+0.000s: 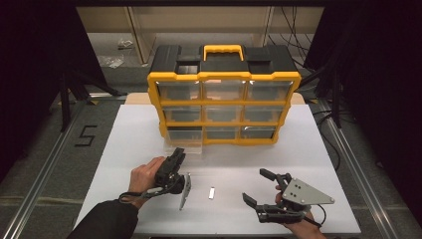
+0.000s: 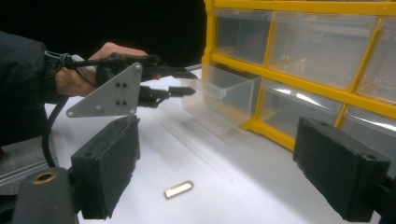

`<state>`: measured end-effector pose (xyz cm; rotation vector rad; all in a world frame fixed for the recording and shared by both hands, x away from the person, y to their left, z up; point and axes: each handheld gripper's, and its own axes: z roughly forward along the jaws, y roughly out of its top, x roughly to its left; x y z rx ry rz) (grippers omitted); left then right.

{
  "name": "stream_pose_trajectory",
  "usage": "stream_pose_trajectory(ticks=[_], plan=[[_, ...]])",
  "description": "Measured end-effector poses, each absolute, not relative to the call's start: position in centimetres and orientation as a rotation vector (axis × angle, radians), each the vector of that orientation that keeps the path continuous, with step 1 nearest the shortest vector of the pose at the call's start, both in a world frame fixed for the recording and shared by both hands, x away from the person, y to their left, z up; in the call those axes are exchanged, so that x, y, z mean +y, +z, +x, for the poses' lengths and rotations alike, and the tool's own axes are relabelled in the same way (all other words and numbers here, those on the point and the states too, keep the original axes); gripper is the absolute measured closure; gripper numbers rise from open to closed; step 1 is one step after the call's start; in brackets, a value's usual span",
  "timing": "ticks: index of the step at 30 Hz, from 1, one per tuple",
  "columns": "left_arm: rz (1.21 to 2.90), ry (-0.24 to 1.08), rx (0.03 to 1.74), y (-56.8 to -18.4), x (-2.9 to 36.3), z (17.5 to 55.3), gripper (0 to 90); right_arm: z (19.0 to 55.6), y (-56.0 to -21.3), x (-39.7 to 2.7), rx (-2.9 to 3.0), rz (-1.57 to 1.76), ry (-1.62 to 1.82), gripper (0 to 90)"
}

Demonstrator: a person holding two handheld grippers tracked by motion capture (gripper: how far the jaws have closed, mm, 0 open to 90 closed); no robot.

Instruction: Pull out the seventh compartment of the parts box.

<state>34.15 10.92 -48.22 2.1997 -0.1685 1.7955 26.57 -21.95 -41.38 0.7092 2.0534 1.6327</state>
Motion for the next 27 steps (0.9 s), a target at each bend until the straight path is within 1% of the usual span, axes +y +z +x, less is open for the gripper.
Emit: stream_pose_trajectory(ticks=[3, 10, 16, 19, 27], plan=[[2.214, 1.772, -0.154, -48.2, 10.9, 34.0, 57.7, 26.6, -41.4, -22.0, 2.053, 0.709, 1.633, 15.6], [2.196, 1.775, -0.135, -48.2, 10.8, 33.7, 46.0, 26.5, -41.4, -22.0, 2.054, 0.708, 1.632, 15.6], [2.164, 1.761, -0.116, -47.9, 10.7, 33.2, 40.3, 26.6, -41.4, -21.9, 2.055, 0.709, 1.632, 15.6], [2.162, 1.732, -0.088, -47.7, 10.6, 33.1, 38.2, 26.5, -41.4, -21.9, 2.055, 0.709, 1.631, 15.6], [2.117, 1.597, -0.029, -47.2, 10.7, 32.9, 32.8, 26.5, -41.4, -22.0, 2.054, 0.708, 1.632, 15.6]])
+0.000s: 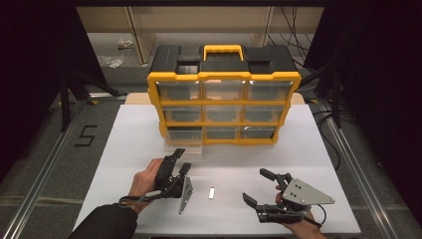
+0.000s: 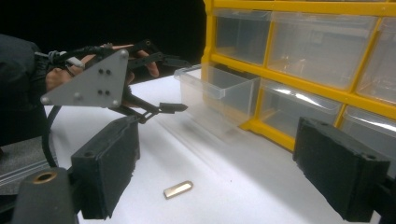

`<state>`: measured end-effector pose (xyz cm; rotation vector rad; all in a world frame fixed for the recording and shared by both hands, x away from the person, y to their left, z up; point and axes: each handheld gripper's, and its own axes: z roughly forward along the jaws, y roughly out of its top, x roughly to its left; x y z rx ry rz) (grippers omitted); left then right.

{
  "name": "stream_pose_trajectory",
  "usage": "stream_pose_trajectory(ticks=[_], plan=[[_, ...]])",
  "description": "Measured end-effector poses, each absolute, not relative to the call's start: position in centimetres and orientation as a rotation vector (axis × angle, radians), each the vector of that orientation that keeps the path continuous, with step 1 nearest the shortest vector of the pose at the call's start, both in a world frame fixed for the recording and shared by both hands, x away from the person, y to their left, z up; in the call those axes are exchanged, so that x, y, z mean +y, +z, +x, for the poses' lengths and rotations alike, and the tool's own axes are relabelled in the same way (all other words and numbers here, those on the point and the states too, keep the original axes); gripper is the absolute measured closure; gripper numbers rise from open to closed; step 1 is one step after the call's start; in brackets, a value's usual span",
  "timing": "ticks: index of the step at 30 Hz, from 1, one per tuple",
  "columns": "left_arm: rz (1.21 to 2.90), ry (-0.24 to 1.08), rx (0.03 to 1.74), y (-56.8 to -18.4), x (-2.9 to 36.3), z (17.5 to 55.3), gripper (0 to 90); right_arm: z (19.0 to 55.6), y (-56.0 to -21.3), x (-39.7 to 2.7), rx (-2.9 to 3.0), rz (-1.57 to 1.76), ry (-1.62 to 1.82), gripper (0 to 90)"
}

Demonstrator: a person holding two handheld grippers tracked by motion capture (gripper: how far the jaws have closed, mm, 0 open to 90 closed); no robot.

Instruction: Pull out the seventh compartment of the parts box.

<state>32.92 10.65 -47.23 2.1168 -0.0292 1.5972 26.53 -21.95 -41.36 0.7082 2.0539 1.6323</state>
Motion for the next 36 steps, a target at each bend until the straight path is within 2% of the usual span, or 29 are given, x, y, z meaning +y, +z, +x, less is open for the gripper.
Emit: stream_pose_trajectory(ticks=[12, 21, 36], plan=[[2.097, 1.516, 0.06, -46.6, 10.6, 32.8, 28.3, 26.5, -41.4, -22.0, 2.052, 0.707, 1.631, 15.6], [2.062, 1.407, 0.164, -45.6, 10.5, 32.5, 27.1, 26.5, -41.4, -22.0, 2.052, 0.707, 1.631, 15.6], [1.977, 1.141, 0.39, -44.1, 10.7, 32.7, 23.8, 26.5, -41.4, -22.0, 2.052, 0.707, 1.631, 15.6]])
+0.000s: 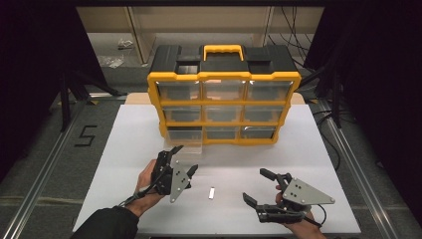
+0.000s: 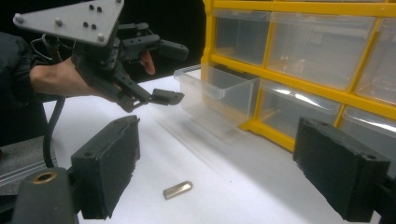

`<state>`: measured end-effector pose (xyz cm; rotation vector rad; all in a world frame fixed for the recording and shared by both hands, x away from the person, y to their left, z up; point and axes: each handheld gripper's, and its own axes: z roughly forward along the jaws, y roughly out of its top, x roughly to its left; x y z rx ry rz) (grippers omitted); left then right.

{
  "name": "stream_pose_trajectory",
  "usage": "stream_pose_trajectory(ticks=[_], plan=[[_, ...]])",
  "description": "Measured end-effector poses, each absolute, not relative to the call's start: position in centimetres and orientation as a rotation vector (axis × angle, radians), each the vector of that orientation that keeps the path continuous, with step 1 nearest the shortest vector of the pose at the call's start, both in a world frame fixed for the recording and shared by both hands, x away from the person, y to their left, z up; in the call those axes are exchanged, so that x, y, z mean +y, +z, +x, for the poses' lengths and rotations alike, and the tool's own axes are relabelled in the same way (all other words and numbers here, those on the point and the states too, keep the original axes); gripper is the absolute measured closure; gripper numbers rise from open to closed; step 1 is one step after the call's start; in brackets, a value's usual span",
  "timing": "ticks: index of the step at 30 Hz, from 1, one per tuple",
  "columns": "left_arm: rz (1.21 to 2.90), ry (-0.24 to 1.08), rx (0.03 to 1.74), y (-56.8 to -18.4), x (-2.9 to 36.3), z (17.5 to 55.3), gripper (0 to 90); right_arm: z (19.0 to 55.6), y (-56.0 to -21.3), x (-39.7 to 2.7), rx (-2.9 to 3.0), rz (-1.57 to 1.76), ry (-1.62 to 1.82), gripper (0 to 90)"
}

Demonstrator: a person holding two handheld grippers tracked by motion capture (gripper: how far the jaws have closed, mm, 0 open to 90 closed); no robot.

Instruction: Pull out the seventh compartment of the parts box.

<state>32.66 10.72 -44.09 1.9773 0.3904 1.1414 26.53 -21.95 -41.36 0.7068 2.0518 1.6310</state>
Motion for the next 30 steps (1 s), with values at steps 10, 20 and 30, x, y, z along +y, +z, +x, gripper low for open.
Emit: stream_pose_trajectory(ticks=[10, 20, 30], plan=[[1.946, 0.919, 0.509, -43.69, 10.48, 32.75, 20.6, 26.53, -41.35, -21.98, 2.052, 0.706, 1.632, 15.6], [1.895, 0.791, 0.612, -43.24, 10.55, 32.7, 19.7, 26.53, -41.34, -21.97, 2.05, 0.706, 1.632, 15.6], [1.901, 0.712, 0.65, -43.32, 10.32, 32.71, 19.2, 26.52, -41.31, -22.0, 2.048, 0.701, 1.632, 15.6]])
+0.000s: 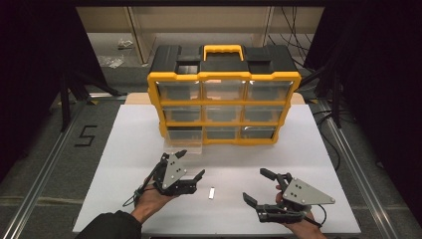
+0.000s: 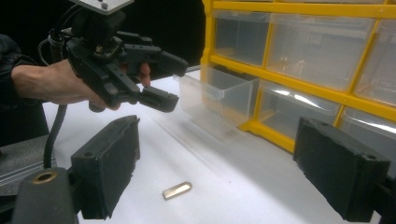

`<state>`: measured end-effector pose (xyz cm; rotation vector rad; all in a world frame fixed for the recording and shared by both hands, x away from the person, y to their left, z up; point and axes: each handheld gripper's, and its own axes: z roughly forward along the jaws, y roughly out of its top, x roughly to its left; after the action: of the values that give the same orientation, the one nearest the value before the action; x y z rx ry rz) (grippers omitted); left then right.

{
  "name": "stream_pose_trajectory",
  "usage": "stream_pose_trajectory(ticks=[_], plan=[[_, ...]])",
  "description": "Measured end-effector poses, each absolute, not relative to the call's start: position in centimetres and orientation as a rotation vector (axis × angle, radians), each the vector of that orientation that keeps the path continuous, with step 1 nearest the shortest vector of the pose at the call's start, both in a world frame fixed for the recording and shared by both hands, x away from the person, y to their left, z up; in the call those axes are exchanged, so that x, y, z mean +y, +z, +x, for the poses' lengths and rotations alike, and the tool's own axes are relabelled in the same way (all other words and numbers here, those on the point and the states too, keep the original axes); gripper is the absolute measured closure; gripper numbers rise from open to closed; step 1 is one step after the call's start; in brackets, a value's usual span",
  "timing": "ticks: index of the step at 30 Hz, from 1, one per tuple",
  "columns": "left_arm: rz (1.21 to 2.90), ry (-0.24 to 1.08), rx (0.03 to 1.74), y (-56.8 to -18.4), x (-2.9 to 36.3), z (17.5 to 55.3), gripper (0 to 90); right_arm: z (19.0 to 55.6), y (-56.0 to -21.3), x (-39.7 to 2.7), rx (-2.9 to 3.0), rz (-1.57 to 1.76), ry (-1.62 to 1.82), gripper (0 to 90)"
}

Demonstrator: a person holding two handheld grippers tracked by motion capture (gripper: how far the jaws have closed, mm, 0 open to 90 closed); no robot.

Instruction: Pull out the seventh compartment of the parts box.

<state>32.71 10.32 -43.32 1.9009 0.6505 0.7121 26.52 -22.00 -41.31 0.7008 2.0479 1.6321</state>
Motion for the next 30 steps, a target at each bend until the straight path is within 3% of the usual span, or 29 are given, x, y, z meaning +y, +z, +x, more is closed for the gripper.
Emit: stream_pose_trajectory(ticks=[30], plan=[[1.979, 0.565, 0.729, -43.7, 9.0, 32.4, 17.0, 26.6, -41.3, -22.0, 2.047, 0.71, 1.638, 15.6]])
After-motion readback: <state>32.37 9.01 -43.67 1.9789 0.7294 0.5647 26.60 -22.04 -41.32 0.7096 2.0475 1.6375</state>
